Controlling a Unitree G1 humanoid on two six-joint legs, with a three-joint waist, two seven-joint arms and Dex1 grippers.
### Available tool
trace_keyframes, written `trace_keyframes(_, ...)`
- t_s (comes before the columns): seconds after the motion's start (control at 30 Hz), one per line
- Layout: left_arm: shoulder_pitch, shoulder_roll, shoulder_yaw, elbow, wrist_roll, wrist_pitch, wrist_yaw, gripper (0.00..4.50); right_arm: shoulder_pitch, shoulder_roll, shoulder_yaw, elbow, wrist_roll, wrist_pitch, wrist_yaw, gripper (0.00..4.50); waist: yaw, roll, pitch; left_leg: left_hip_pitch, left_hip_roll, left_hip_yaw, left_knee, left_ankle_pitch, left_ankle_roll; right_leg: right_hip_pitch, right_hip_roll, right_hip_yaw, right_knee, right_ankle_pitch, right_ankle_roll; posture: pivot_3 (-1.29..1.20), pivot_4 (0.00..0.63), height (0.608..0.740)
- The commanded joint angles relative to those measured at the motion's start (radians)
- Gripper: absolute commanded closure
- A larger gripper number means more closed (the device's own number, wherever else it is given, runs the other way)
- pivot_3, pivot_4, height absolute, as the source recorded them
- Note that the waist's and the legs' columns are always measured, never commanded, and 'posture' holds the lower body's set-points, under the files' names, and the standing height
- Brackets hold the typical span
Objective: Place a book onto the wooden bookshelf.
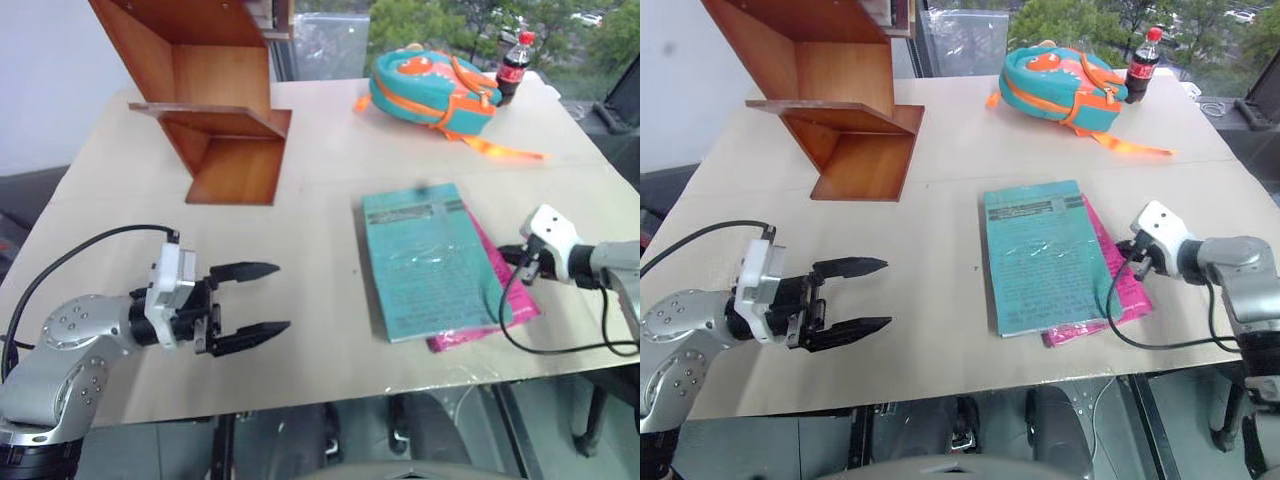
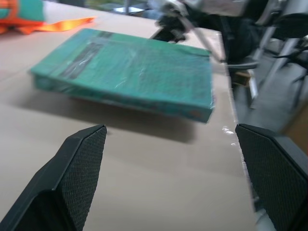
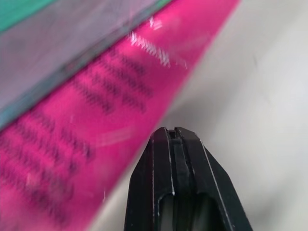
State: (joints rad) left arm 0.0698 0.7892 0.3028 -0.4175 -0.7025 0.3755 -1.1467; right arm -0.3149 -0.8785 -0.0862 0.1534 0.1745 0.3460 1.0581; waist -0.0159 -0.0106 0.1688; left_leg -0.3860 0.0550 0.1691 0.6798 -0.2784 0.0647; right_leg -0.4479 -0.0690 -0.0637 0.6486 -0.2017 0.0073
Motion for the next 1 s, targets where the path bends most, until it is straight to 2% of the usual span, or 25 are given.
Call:
trace_keyframes(0.03,-0.040,-0.038,-0.005,-0.025,-0.028,0.095,0.166,0.00,0.075,-0.077,-0.179,-0.108,0.077,-0.031,0.029,3.48,0.005,0.000,0.000,0.000,0.000,0.000,0.000,0.000,0.000,0.000,0.000,0.000,0.000,0.001,0.000,0.00,0.150,0.740)
trace_keyframes(0.1,-0.064,-0.046,-0.001,-0.028,-0.153,0.236,0.229,0.00,0.153,-0.087,-0.278,-0.216,0.149,0.018,0.045,2.47,0.010,0.000,0.000,-0.001,0.000,-0.002,0.001,0.000,0.000,0.001,0.000,-0.001,0.000,0.003,0.003,0.00,0.150,0.740)
trace_keyframes(0.13,-0.080,-0.045,0.004,-0.026,-0.227,0.327,0.285,0.00,0.200,-0.086,-0.328,-0.290,0.193,0.053,0.053,2.17,0.008,-0.001,-0.001,-0.001,0.000,-0.004,0.002,0.000,0.000,0.001,0.001,-0.002,0.000,0.001,0.005,0.00,0.150,0.740)
trace_keyframes(0.17,-0.098,-0.041,0.000,-0.023,-0.259,0.396,0.336,0.00,0.244,-0.083,-0.372,-0.363,0.237,0.088,0.058,1.56,0.007,-0.001,-0.001,-0.001,0.001,-0.006,0.002,0.000,0.000,0.002,0.001,-0.002,0.000,0.001,0.006,0.00,0.150,0.740)
trace_keyframes(0.23,-0.154,-0.062,-0.006,0.038,-0.427,0.555,0.444,0.00,0.331,-0.064,-0.463,-0.525,0.347,0.182,0.056,0.84,0.004,-0.001,-0.001,-0.002,0.001,-0.008,0.003,0.000,0.000,0.003,0.001,-0.002,0.000,0.001,0.006,0.00,0.150,0.740)
trace_keyframes(0.3,-0.200,-0.078,-0.029,0.089,-0.509,0.678,0.538,0.00,0.411,-0.055,-0.535,-0.658,0.446,0.272,0.050,0.18,0.009,-0.001,-0.002,-0.003,0.001,-0.009,0.003,0.000,0.000,0.003,0.000,-0.002,0.001,0.001,0.006,0.00,0.150,0.740)
trace_keyframes(0.33,-0.226,-0.095,-0.045,0.113,-0.556,0.723,0.569,0.00,0.450,-0.046,-0.570,-0.722,0.500,0.308,0.044,0.07,0.008,-0.001,-0.002,-0.003,0.001,-0.011,0.004,0.000,0.000,0.003,0.000,-0.003,0.002,0.001,0.006,0.00,0.150,0.740)
trace_keyframes(0.47,-0.347,-0.188,-0.081,0.250,-0.704,0.836,0.700,0.00,0.548,-0.020,-0.632,-0.894,0.590,0.343,0.008,0.07,0.010,-0.007,-0.003,-0.003,0.000,-0.012,0.007,0.000,0.000,0.004,0.000,-0.004,0.003,0.001,0.007,0.00,0.150,0.740)
trace_keyframes(0.53,-0.416,-0.249,-0.101,0.333,-0.726,0.868,0.777,0.00,0.565,-0.013,-0.636,-0.943,0.616,0.354,-0.027,0.07,0.015,-0.009,-0.003,-0.003,-0.001,-0.014,0.008,0.000,0.000,0.006,-0.001,-0.006,0.003,0.001,0.006,0.00,0.150,0.740)
trace_keyframes(0.73,-0.558,-0.393,-0.152,0.538,-0.697,0.939,0.852,0.00,0.594,0.003,-0.618,-1.032,0.657,0.358,-0.127,0.07,0.028,-0.013,-0.004,0.000,-0.002,-0.016,0.008,0.000,0.001,0.010,-0.001,-0.007,0.002,0.000,0.004,0.00,0.150,0.740)
trace_keyframes(1.0,-0.723,-0.503,-0.220,0.768,-0.521,0.956,0.766,0.00,0.611,0.010,-0.613,-1.111,0.703,0.350,-0.239,0.07,0.031,-0.014,-0.004,-0.006,-0.003,-0.024,0.009,0.000,0.001,0.010,-0.001,-0.015,-0.002,0.003,0.002,0.00,0.150,0.740)
